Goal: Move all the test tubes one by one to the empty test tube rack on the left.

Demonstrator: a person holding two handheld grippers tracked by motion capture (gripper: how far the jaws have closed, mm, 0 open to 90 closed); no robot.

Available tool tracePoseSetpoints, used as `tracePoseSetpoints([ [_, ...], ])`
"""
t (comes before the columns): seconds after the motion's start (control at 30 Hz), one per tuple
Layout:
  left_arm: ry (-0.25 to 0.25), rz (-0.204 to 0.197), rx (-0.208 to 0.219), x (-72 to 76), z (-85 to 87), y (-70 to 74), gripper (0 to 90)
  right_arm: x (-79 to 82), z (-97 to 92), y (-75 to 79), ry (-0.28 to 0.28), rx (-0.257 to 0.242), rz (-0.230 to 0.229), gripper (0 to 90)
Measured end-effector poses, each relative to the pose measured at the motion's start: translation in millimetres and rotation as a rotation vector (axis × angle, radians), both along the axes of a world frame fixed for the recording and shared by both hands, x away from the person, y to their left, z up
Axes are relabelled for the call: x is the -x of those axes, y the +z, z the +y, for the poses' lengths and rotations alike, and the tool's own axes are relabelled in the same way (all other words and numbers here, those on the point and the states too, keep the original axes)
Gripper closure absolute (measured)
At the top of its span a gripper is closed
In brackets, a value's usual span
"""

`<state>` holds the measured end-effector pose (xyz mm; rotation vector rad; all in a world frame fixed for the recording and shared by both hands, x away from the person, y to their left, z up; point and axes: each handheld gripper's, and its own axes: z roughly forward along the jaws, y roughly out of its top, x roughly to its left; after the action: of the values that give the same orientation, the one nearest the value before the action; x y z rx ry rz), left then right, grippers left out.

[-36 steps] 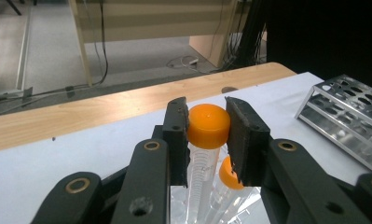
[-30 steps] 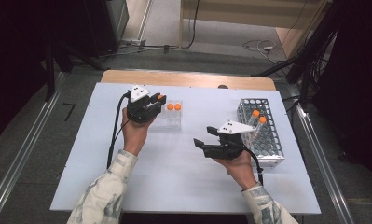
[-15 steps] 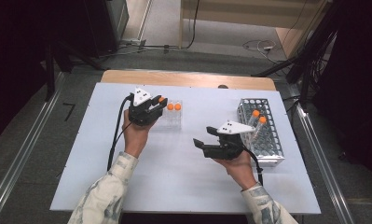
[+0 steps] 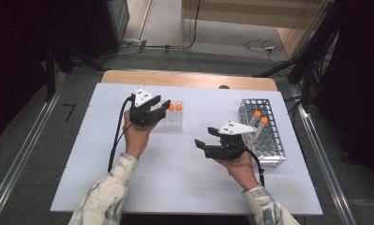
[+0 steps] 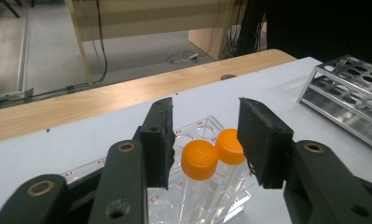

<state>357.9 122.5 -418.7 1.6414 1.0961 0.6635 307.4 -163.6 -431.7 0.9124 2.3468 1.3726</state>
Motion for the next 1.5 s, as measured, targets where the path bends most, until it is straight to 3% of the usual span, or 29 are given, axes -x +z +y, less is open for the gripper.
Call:
tracePoseSetpoints([
  [0.57, 0.004, 0.02, 0.027, 5.7, 6.4, 5.4, 32.1, 2.9, -10.9, 4.7, -0.028, 0.001, -0.021, 28.6],
  [1.0, 0.018, 0.034, 0.034, 13.7, 13.4, -0.1, 20.3, 6.5, -65.1, 18.9, -0.142, -0.005, -0.059, 27.4],
  [1.27, 0.019, 0.031, 0.039, 21.5, 16.5, -5.3, 19.9, 8.5, -102.8, 21.7, -0.225, -0.01, -0.073, 26.9],
  [1.4, 0.012, 0.051, 0.03, 24.7, 15.8, -7.8, 18.6, 8.2, -118.5, 19.9, -0.265, -0.012, -0.076, 25.9],
  [1.5, 0.017, 0.038, 0.034, 28.9, 14.9, -8.5, 17.9, 7.2, -128.9, 19.1, -0.295, -0.017, -0.081, 25.9],
])
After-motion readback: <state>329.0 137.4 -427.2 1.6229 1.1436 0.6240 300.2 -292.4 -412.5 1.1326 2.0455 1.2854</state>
